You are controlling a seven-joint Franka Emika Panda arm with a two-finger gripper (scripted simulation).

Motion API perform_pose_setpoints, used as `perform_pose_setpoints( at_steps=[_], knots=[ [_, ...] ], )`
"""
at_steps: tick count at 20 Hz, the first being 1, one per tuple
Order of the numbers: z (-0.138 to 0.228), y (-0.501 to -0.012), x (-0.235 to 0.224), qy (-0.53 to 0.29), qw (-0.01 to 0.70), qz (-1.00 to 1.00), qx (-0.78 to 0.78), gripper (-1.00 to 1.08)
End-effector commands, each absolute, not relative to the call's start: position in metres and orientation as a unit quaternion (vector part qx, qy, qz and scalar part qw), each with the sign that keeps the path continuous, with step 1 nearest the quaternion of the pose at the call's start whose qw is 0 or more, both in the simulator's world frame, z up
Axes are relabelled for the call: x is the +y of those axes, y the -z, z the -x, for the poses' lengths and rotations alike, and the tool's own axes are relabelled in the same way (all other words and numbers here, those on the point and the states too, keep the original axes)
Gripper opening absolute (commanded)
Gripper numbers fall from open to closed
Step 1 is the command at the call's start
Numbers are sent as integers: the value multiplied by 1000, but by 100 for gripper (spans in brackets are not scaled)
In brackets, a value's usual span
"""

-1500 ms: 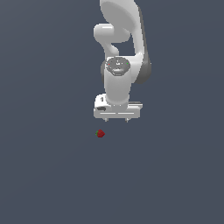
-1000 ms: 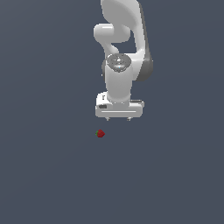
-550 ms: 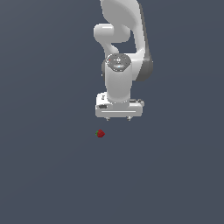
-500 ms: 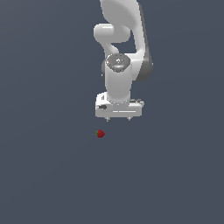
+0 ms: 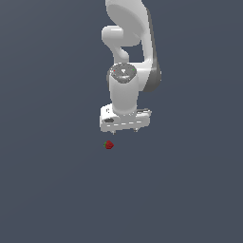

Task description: Pick up the object and move it to a goal position.

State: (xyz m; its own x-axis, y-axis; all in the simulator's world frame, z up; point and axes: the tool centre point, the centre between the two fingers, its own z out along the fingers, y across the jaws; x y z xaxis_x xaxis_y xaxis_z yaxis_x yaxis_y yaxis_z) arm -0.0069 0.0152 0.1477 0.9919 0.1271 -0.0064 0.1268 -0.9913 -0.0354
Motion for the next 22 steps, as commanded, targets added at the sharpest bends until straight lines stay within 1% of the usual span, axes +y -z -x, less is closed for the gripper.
perform_pose_setpoints(
  at_steps=[1, 22],
  knots=[
    [6, -143, 9, -4, 16, 996, -90, 100],
    [3, -97, -44, -1, 3, 939, -343, 100]
  ],
)
